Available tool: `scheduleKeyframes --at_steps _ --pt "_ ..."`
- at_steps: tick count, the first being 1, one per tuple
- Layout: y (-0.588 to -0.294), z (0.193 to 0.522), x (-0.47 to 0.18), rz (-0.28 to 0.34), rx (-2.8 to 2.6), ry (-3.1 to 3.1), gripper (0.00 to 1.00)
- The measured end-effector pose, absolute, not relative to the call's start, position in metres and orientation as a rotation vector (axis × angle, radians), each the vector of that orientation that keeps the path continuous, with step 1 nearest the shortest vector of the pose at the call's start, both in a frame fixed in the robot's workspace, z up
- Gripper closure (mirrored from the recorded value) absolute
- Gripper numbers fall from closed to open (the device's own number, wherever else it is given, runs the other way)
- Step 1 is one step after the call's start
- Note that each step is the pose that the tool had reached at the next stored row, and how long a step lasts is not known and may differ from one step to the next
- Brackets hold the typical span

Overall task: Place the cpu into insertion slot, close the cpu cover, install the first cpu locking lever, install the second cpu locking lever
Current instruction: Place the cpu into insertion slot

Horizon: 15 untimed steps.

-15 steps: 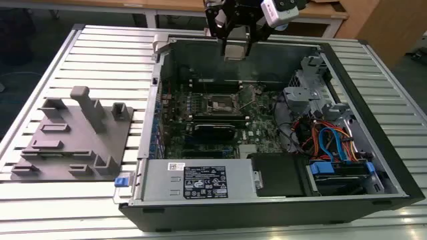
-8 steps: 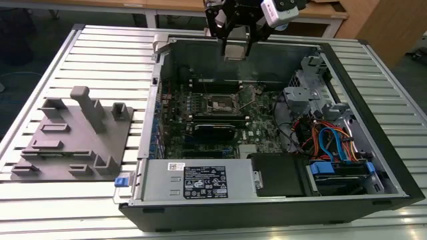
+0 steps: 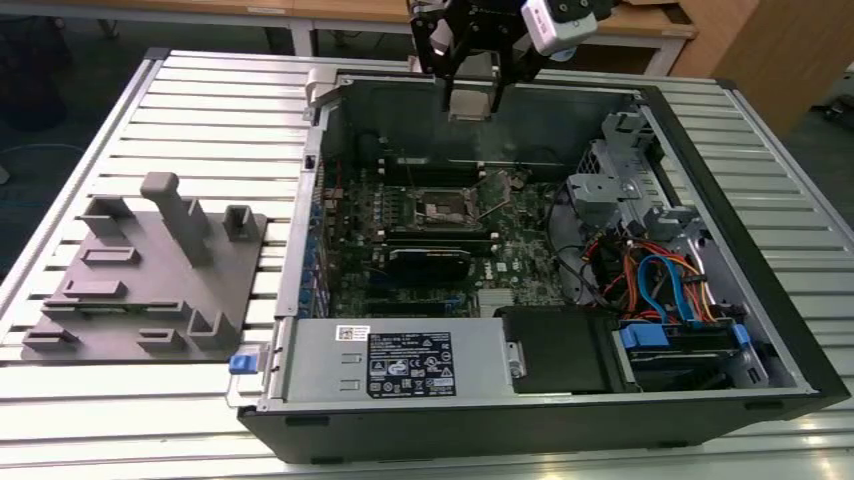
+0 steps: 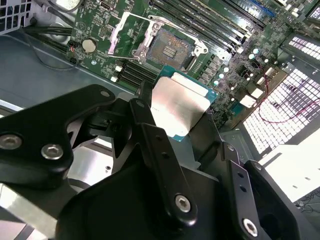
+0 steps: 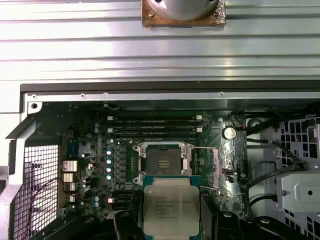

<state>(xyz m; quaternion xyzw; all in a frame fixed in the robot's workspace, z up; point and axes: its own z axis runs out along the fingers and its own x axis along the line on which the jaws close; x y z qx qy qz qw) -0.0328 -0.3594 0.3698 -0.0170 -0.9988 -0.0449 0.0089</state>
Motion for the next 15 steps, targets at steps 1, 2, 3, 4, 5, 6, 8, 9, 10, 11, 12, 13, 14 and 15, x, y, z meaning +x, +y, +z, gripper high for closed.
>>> scheduleKeyframes --at_steps 1,2,3,4,5,6,8,9,10,11,12,13,14,15 --pt "-0.3594 0.3698 -0.0328 -0.14 -0.059 -3.12 0.46" --pt "-0.3594 0.3698 -0.0329 -0.14 -0.068 -3.12 0.46" --pt "-0.3594 0.3698 -0.0328 -0.14 -0.075 -3.12 0.46" --pt "-0.3594 0.3697 -0.0328 -0.14 -0.083 -3.12 0.46" --pt "-0.3594 0.3697 -0.0329 -0.14 -0.091 -3.12 0.46" --pt "-0.3594 0.3697 -0.0329 -0.14 -0.097 -3.12 0.46" --pt "-0.3594 0.3696 -0.0329 -0.14 -0.1 -3.12 0.46" --pt "-0.3594 0.3696 -0.0329 -0.141 -0.1 -3.12 0.46" --pt "-0.3594 0.3696 -0.0329 -0.141 -0.1 -3.12 0.46" --pt "-0.3594 0.3696 -0.0329 -0.14 -0.1 -3.12 0.46" --pt "-0.3594 0.3696 -0.0329 -0.14 -0.1 -3.12 0.46" --pt "-0.3594 0.3696 -0.0329 -0.14 -0.1 -3.12 0.46" --pt "-0.3595 0.3696 -0.0329 -0.14 -0.1 -3.12 0.46" --pt "-0.3595 0.3696 -0.0329 -0.14 -0.1 -3.12 0.46"
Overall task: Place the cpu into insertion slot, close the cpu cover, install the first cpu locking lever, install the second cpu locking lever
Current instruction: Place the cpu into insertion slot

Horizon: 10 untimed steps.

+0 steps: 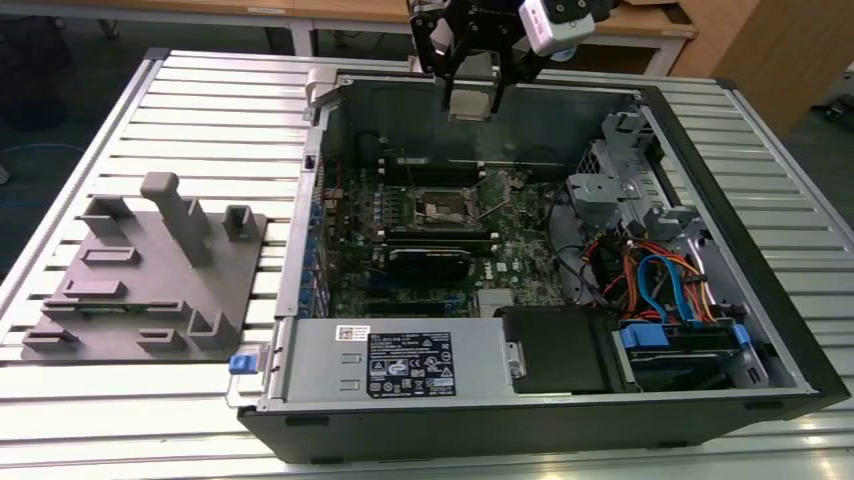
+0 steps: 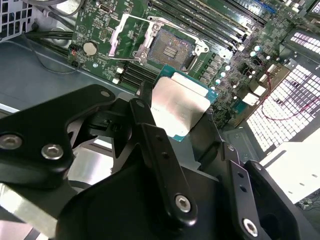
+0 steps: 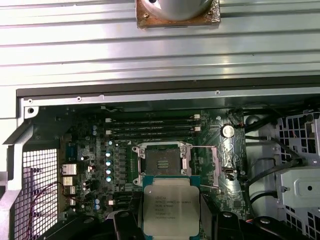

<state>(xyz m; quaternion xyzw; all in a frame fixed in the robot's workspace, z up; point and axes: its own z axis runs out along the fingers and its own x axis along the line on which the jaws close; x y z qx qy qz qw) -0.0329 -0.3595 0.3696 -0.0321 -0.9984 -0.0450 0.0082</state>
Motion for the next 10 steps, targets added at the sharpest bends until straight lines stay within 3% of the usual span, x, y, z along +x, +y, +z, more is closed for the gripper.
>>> scheduleKeyframes --at_steps 10 --pt "-0.3594 0.3695 -0.0329 -0.141 -0.139 -3.12 0.46"
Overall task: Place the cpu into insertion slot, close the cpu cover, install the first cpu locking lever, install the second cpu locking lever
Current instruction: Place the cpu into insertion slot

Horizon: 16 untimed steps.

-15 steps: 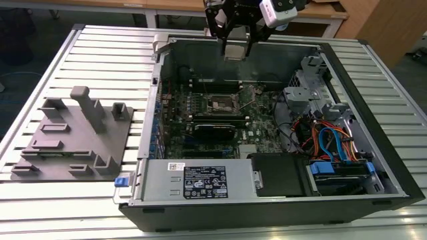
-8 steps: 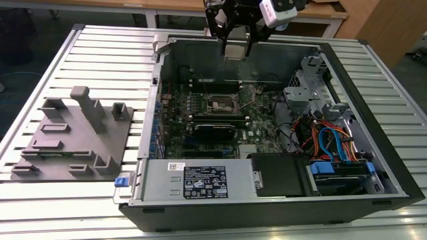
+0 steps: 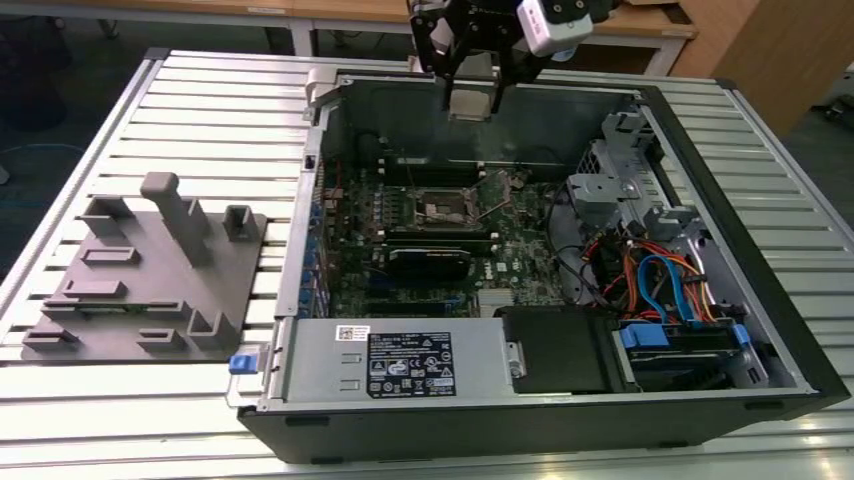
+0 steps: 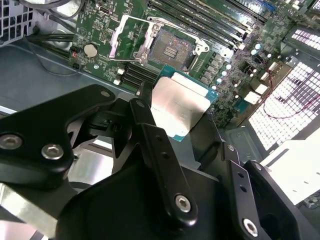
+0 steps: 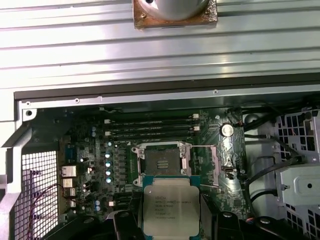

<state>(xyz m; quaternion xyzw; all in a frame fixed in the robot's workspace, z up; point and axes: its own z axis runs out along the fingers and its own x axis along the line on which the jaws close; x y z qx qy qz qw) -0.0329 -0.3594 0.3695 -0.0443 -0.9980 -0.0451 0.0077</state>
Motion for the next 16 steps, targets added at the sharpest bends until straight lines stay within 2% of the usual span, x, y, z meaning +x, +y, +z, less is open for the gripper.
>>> scheduleKeyframes --at_steps 16 --pt "-0.3594 0.3692 -0.0329 -0.142 -0.354 -3.109 0.46"
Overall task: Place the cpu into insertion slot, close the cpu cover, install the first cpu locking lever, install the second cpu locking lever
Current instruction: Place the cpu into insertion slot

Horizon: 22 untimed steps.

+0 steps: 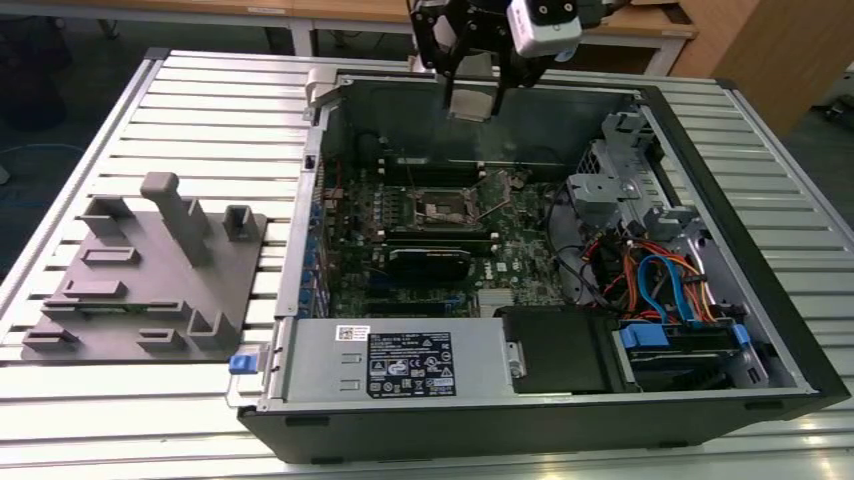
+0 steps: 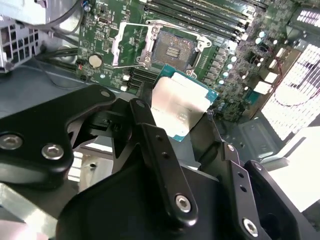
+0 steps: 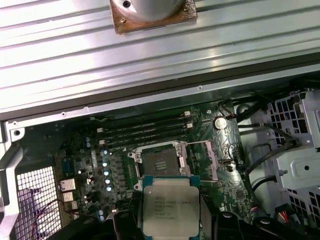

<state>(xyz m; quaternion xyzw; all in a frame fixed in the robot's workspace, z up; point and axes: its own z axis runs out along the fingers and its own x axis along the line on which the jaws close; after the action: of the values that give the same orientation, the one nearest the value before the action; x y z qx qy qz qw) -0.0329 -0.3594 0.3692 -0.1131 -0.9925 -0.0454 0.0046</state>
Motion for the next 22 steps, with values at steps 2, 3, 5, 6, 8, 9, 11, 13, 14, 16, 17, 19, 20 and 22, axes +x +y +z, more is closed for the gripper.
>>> scheduleKeyframes --at_steps 2,3,5,6,8,9,11,13,14,16,17,19,20,22 --pt "-0.3594 0.3692 -0.0329 -0.142 -0.399 -3.105 0.46" --pt "-0.3594 0.3691 -0.0329 -0.143 -0.423 -3.103 0.46" --pt "-0.3595 0.369 -0.0329 -0.142 -0.478 -3.096 0.46" --pt "-0.3595 0.3689 -0.0329 -0.143 -0.506 -3.093 0.46" --pt "-0.3595 0.3687 -0.0329 -0.143 -0.564 -3.084 0.46" --pt "-0.3595 0.3687 -0.0329 -0.143 -0.592 -3.08 0.46" --pt "-0.3595 0.3685 -0.0329 -0.142 -0.648 -3.07 0.46" --pt "-0.3595 0.3685 -0.0329 -0.142 -0.703 -3.06 0.46" --pt "-0.3595 0.3685 -0.0329 -0.141 -0.732 -3.054 0.46" --pt "-0.3595 0.3684 -0.0329 -0.141 -0.788 -3.042 0.46" --pt "-0.3595 0.3684 -0.0329 -0.141 -0.814 -3.036 0.46" --pt "-0.3595 0.3684 -0.0328 -0.141 -0.843 -3.029 0.46" --pt "-0.3595 0.3684 -0.0328 -0.141 -0.846 -3.028 0.46" --pt "-0.3595 0.3684 -0.0329 -0.141 -0.847 -3.028 0.46"
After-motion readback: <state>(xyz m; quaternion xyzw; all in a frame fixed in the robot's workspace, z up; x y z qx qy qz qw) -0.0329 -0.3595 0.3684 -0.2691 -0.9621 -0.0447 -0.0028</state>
